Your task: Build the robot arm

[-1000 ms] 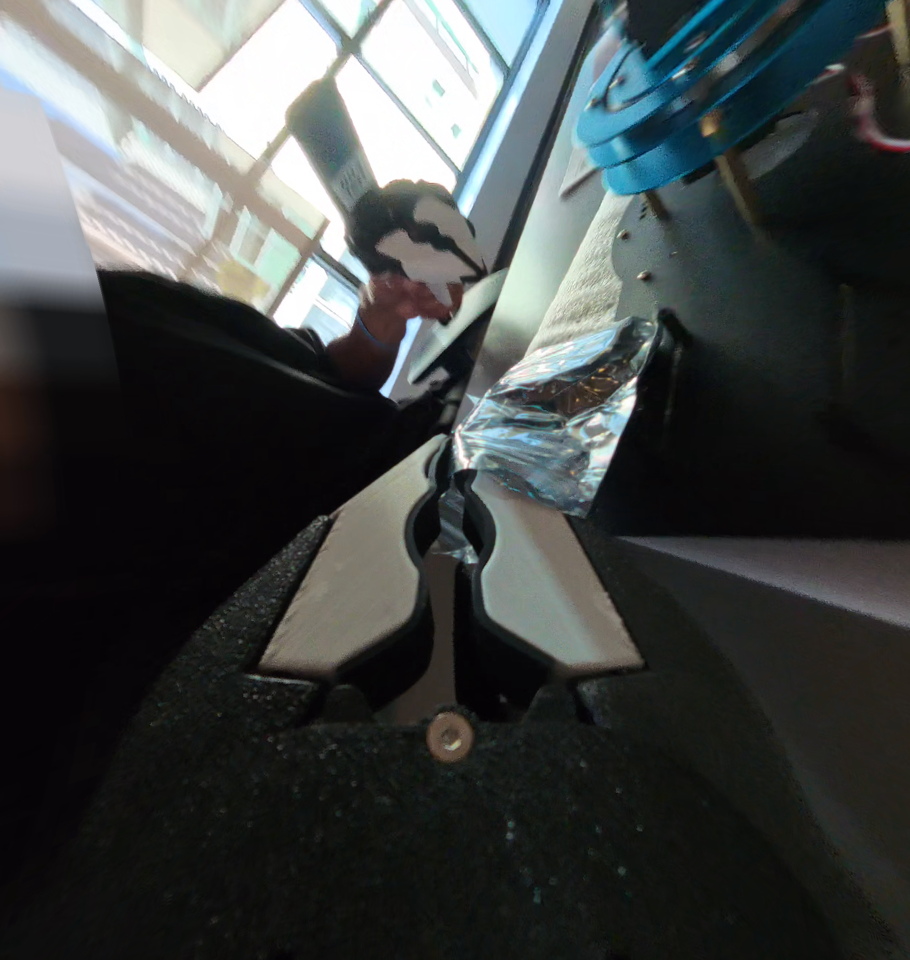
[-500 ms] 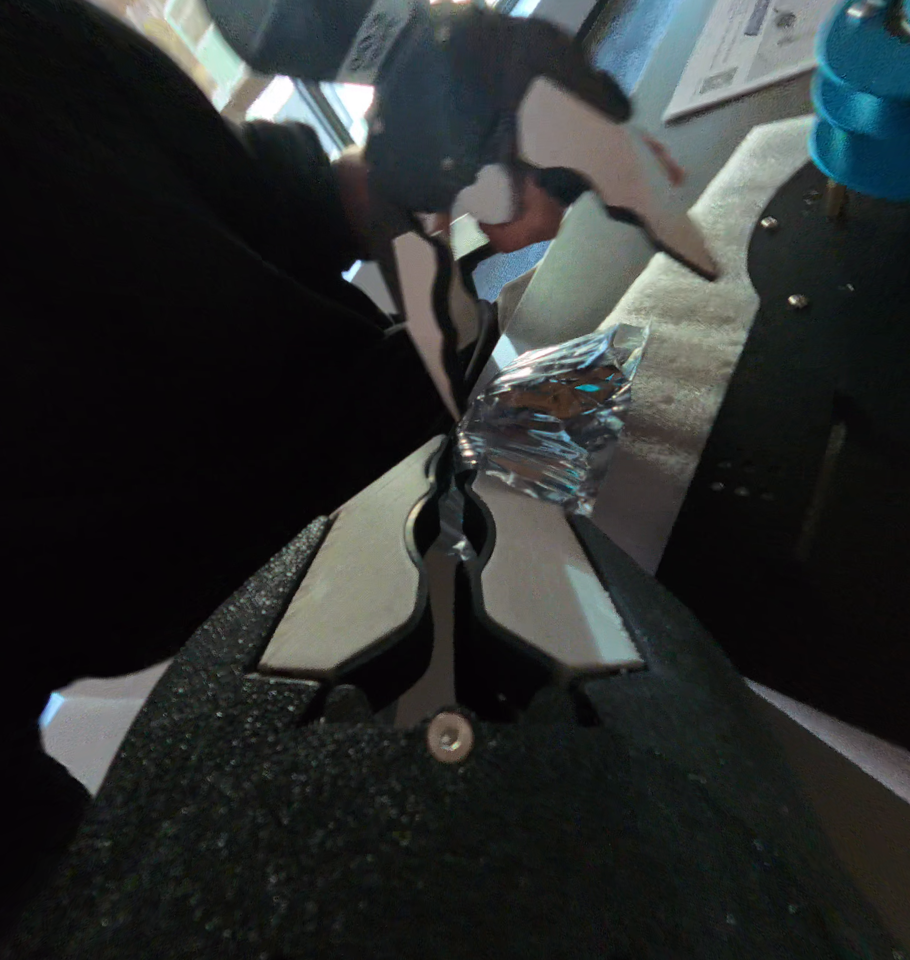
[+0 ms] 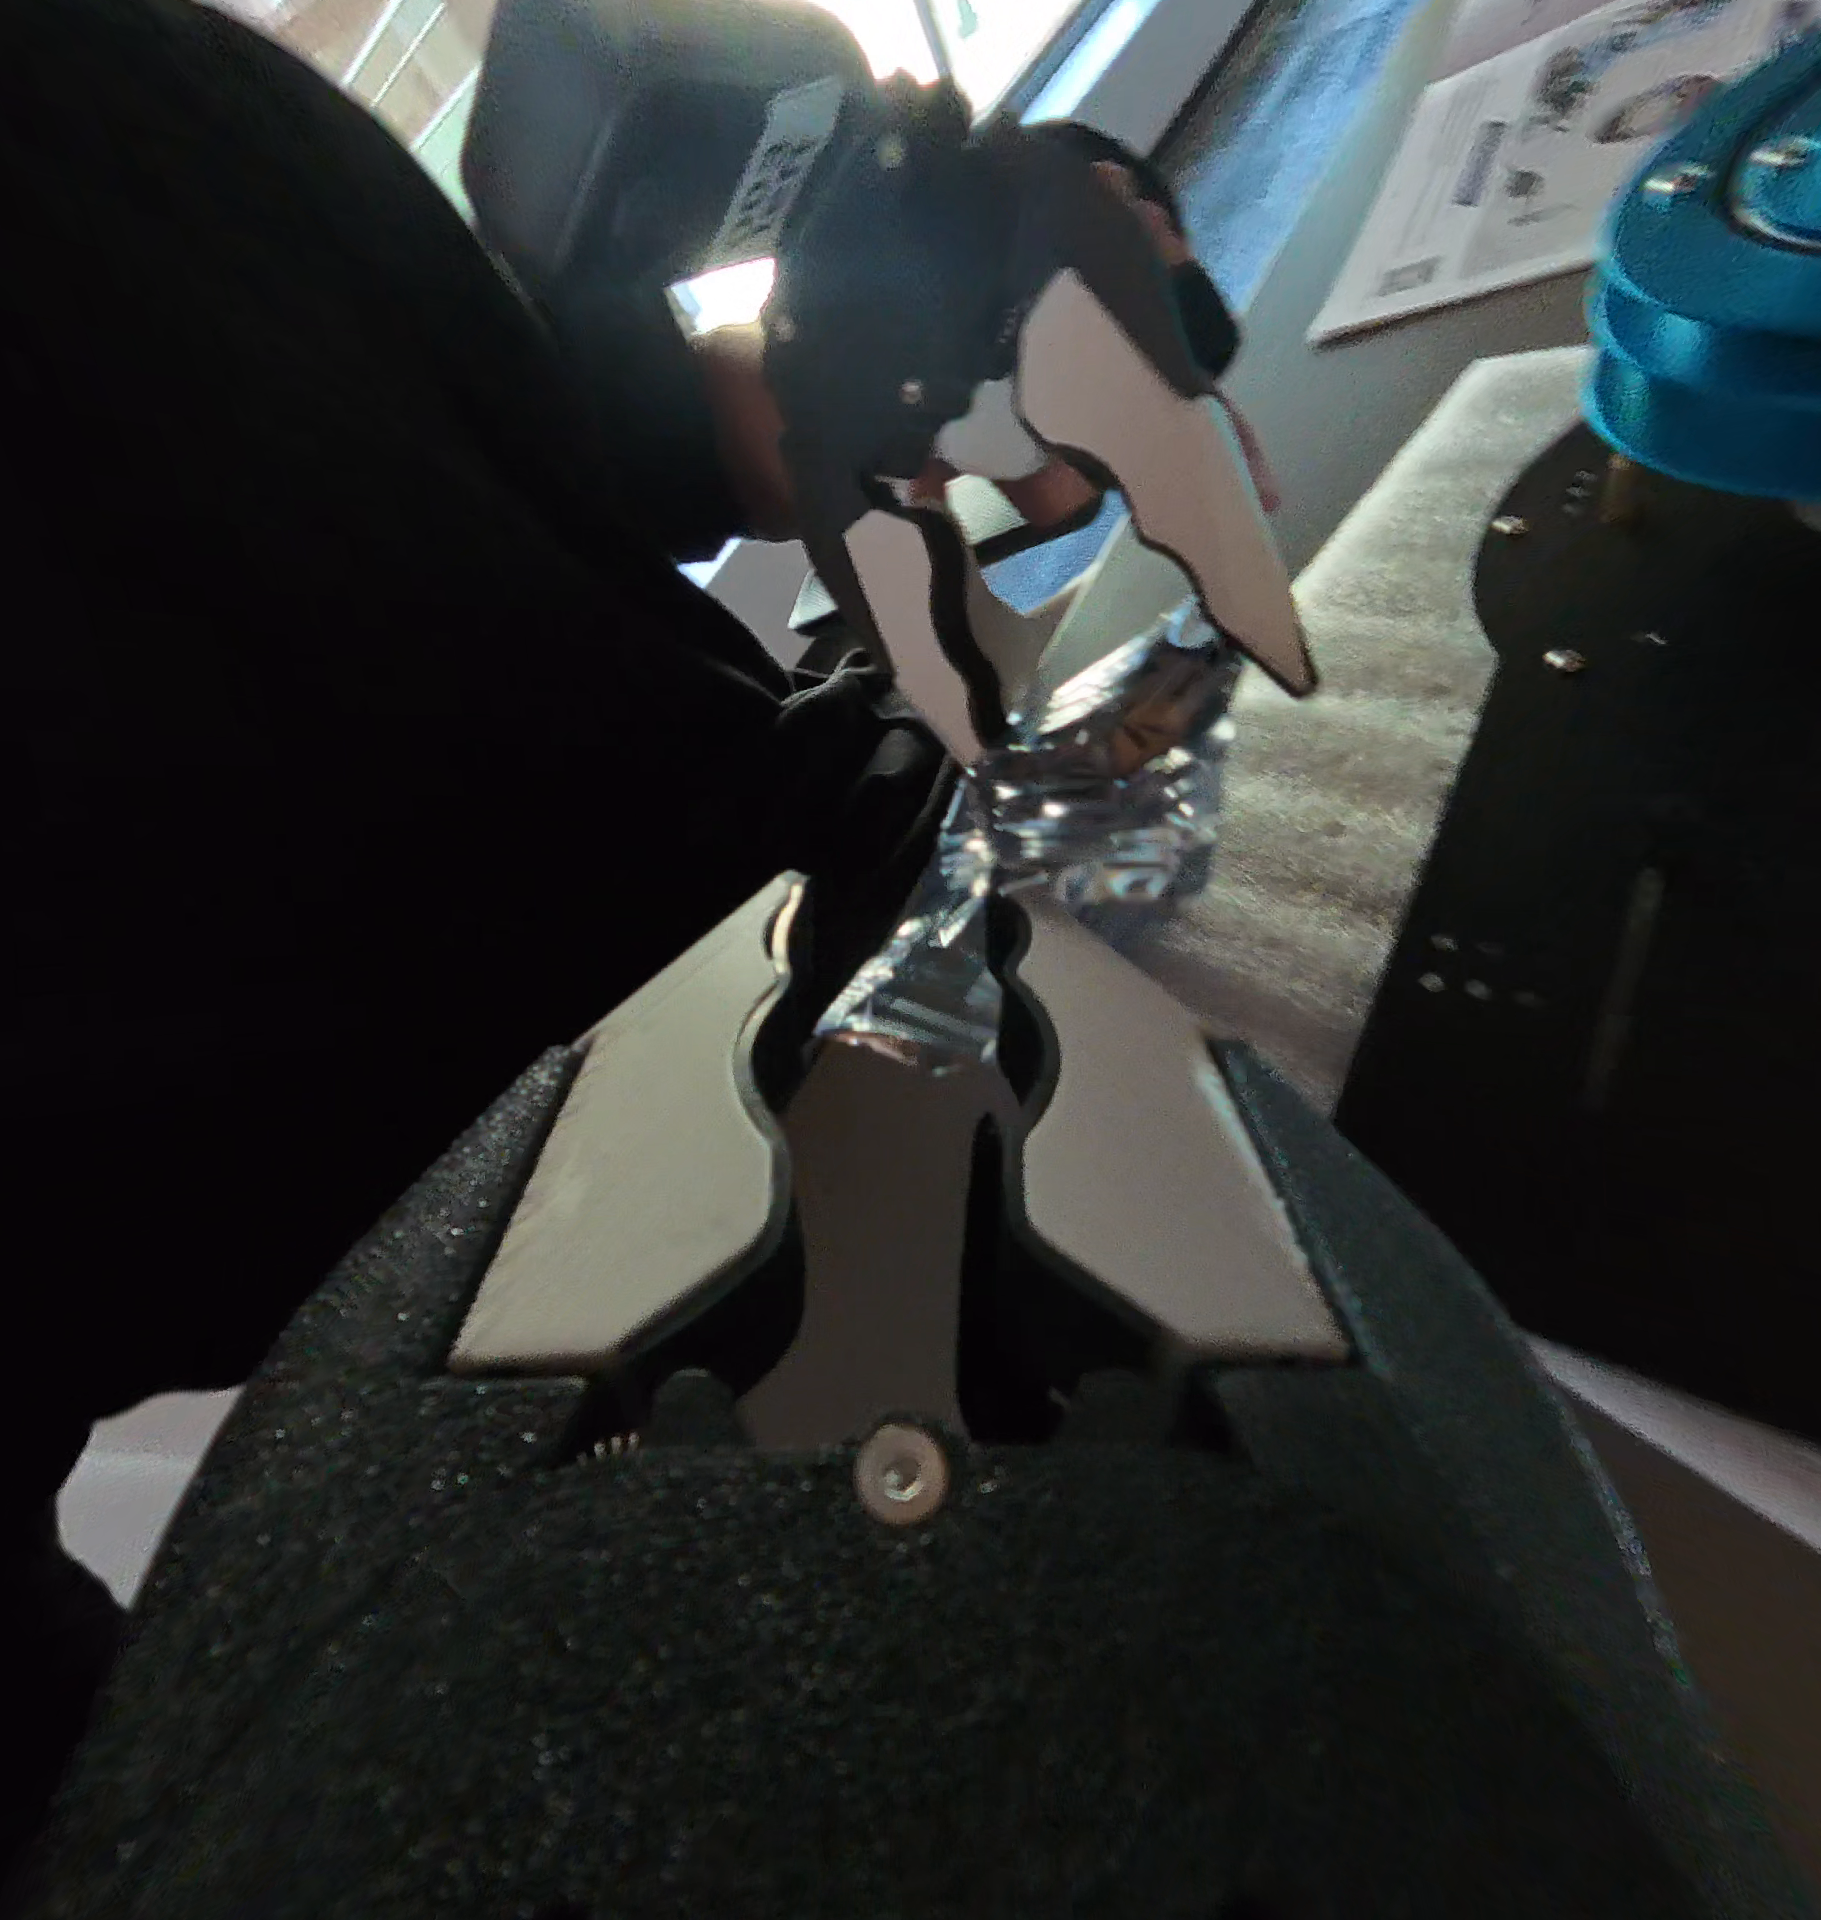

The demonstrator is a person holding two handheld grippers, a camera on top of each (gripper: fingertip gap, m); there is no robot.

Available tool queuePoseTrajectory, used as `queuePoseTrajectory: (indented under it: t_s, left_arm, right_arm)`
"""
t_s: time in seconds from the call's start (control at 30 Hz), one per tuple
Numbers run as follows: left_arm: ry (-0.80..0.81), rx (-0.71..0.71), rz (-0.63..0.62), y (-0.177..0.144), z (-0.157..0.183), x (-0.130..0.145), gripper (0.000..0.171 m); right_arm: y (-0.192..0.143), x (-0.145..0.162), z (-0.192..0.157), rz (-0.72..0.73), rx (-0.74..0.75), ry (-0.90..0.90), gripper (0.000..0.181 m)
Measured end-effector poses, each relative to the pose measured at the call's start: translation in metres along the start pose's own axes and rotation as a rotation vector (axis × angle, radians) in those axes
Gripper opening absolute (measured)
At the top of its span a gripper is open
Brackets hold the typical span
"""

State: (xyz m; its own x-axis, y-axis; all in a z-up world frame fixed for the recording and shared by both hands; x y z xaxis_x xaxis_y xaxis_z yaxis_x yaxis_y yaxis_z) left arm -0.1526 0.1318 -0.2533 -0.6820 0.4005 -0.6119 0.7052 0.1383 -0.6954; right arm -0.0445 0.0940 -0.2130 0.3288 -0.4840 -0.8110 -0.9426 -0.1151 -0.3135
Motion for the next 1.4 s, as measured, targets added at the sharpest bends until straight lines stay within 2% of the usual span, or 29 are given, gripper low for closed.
queuePoseTrajectory:
  t_s: [0.07,0.17,0.27,0.37,0.43,0.53,0.7,0.8,0.9,1.03,1.13,1.23,1.33,1.4]
  left_arm:
    - [-0.014,-0.027,-0.007,-0.002,-0.002,0.006,0.072]
    - [-0.058,-0.07,0.032,-0.009,-0.006,0.005,0.071]
    - [-0.061,-0.138,0.049,-0.012,-0.008,0.005,0.071]
    - [-0.087,-0.18,0.098,-0.014,-0.008,0.006,0.07]
    - [-0.078,-0.198,0.105,-0.013,-0.005,0.006,0.07]
    - [-0.061,-0.227,0.076,-0.011,-0.002,0.008,0.07]
    - [-0.105,-0.183,0.009,-0.004,0.001,0.016,0.07]
    - [-0.144,-0.144,0.032,-0.002,0.003,0.014,0.07]
    - [-0.148,-0.118,0.059,-0.004,0.006,0.009,0.07]
    - [-0.082,-0.122,0.11,-0.007,0.011,-0.007,0.07]
    - [-0.006,-0.182,0.095,-0.003,0.011,-0.015,0.068]
    - [0.009,-0.227,0.085,-0.001,0.006,-0.012,0.068]
    - [0.004,-0.27,0.126,-0.007,0.004,-0.015,0.068]
    - [0.026,-0.291,0.154,-0.01,0.006,-0.019,0.068]
  right_arm:
    - [-0.014,-0.002,0.006,0.055,0.018,0.049,0.035]
    - [-0.028,-0.01,0.008,0.207,-0.078,0.172,0.043]
    - [-0.022,-0.012,0.025,0.242,-0.039,0.251,0.016]
    - [-0.018,-0.017,0.027,0.3,-0.069,0.31,0.011]
    - [-0.015,-0.015,0.029,0.268,-0.011,0.278,0.0]
    - [-0.012,-0.011,0.033,0.188,0.124,0.175,0.0]
    - [-0.002,-0.004,0.028,-0.009,0.396,-0.216,0.007]
    - [-0.003,-0.009,0.01,0.008,0.427,-0.39,0.0]
    - [-0.004,-0.008,0.002,-0.012,0.388,-0.427,0.0]
    - [0.01,0.007,0.005,-0.073,0.273,-0.303,0.0]
    - [0.016,0.011,0.031,-0.123,0.431,-0.274,0.0]
    - [0.013,0.008,0.039,-0.057,0.459,-0.195,0.0]
    - [0.009,-0.01,0.026,0.138,0.291,-0.073,0.0]
    - [0.01,-0.013,0.019,0.182,0.161,0.008,0.0]
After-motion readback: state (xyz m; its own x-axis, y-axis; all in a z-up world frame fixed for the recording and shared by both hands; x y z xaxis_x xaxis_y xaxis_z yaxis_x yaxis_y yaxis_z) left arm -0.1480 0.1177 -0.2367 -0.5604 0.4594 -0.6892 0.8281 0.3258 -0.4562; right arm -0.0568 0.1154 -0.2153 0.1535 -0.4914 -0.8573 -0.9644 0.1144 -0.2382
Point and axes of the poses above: each gripper's, where its closed fingertips meet, y out along the fingers, x out of its underside, z = x × y across the jaws, the point moved 4 cm from there along -y, back along the fingers, and after that the axes turned 1 degree about y, right-handed, at the moved point
